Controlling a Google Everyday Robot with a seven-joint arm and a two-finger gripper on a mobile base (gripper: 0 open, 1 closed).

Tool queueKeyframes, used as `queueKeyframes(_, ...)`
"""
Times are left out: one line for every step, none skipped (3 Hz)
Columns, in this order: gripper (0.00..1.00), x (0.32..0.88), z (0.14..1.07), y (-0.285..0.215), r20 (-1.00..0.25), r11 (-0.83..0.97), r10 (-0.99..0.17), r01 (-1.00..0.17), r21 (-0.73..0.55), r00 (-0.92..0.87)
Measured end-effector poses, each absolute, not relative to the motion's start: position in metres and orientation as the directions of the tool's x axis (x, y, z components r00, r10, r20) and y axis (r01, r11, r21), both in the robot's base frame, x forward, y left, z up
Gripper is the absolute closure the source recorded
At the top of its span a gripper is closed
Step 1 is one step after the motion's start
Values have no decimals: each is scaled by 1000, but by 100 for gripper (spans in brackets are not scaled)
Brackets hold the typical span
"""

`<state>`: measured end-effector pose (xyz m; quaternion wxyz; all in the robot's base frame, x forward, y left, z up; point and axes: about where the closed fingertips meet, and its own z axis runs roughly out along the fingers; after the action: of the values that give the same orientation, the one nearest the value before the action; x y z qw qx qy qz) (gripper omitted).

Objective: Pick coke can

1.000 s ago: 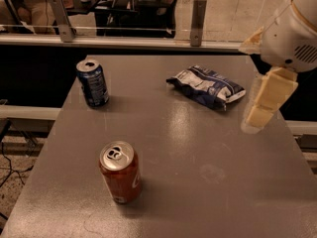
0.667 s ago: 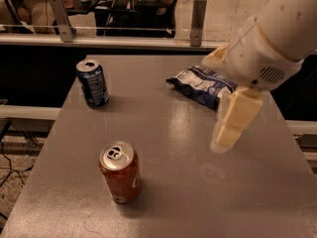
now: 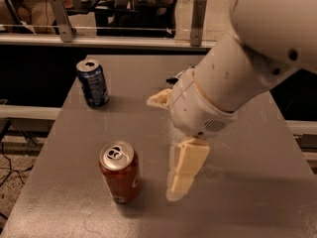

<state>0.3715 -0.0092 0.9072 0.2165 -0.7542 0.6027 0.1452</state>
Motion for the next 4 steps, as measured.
queueKeyframes(0, 363, 893, 30, -542, -222, -798, -964, -144, 265)
queueKeyframes(0, 360, 888, 51, -585, -237, -766, -963, -128, 266)
queueKeyframes(0, 356, 886, 67, -615, -258, -741, -960, -110, 270)
queueKeyframes(18, 355, 887, 72, -637, -276, -724, -957, -85, 266)
